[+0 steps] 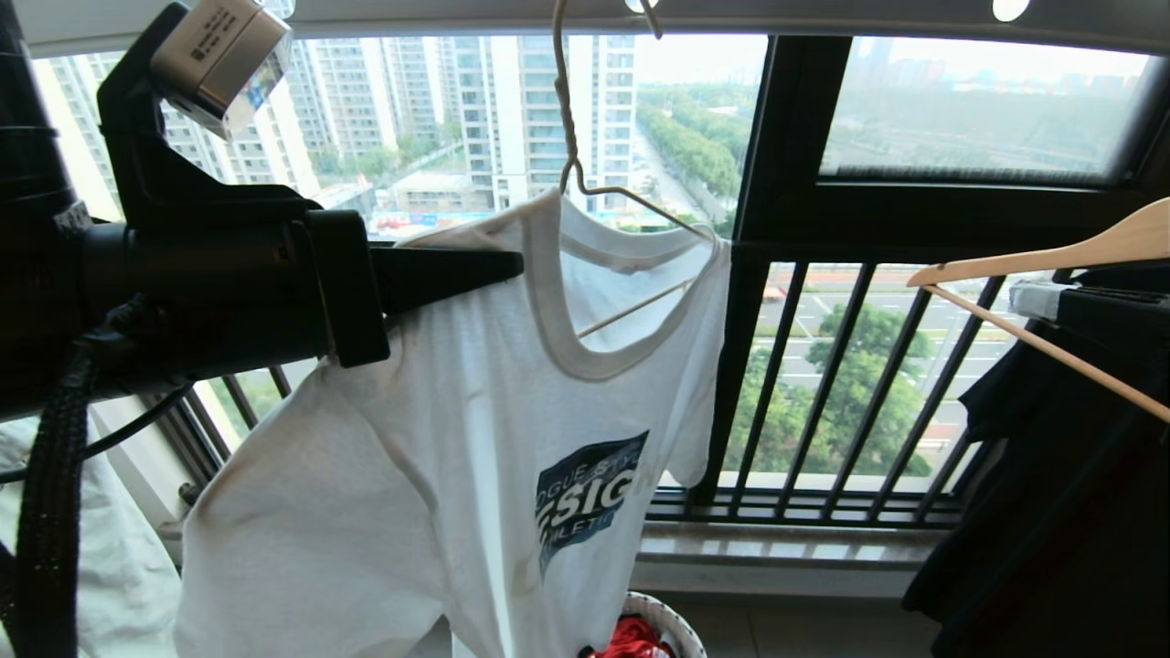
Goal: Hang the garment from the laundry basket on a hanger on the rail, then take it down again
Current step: Hang the clothes rack on the clothesline
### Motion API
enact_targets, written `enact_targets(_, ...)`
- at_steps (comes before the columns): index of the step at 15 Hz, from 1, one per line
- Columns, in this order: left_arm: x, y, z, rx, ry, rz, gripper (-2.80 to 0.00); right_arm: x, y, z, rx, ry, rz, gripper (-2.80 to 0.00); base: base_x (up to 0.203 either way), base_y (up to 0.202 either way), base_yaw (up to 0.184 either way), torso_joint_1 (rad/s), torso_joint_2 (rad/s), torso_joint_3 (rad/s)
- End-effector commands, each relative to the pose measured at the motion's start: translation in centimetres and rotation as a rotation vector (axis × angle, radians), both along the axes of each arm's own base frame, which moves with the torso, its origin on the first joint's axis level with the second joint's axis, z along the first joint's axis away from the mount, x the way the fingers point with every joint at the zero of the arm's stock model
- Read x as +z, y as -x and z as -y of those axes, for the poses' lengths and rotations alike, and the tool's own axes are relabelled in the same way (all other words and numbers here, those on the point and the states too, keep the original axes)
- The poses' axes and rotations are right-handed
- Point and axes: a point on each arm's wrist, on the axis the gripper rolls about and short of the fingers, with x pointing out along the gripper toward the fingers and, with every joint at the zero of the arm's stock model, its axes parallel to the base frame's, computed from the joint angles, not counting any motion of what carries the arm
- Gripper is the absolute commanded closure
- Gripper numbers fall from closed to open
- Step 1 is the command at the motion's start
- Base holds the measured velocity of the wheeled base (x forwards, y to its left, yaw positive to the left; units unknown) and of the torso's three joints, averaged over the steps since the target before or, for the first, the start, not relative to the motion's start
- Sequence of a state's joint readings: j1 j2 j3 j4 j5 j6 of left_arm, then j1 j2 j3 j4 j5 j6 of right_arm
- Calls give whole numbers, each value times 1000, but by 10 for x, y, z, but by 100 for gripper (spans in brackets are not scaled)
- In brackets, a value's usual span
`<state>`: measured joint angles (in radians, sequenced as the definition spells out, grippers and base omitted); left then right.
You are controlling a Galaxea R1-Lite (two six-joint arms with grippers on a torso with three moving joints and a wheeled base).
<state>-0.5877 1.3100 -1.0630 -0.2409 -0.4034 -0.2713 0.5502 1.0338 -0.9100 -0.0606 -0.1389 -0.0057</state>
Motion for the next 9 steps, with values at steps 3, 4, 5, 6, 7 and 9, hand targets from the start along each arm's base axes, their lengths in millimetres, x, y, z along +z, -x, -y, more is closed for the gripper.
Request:
enact_targets(3, 7, 7, -3, 34, 13, 38, 0, 0, 0, 0, 0, 1, -1, 0, 0, 0, 0, 0, 0, 0)
enact_targets(4, 8, 7, -3, 59, -4, 64, 0, 0, 0, 0, 3, 1, -1, 0, 0, 0, 0, 0, 0, 0)
enact_targets(5, 7, 6, -3, 75, -30, 93, 0, 0, -1, -1, 3, 2, -2, 0, 0, 0, 0, 0, 0, 0)
enact_targets(6, 7, 6, -3, 82, -35, 100, 0, 0, -1, 0, 3, 1, -1, 0, 0, 0, 0, 0, 0, 0)
enact_targets(7, 7, 6, -3, 85, -35, 101, 0, 0, -1, -1, 3, 2, -2, 0, 0, 0, 0, 0, 0, 0)
enact_targets(9, 8, 5, -2, 92, -38, 106, 0, 0, 0, 0, 3, 1, -1, 0, 0, 0, 0, 0, 0, 0)
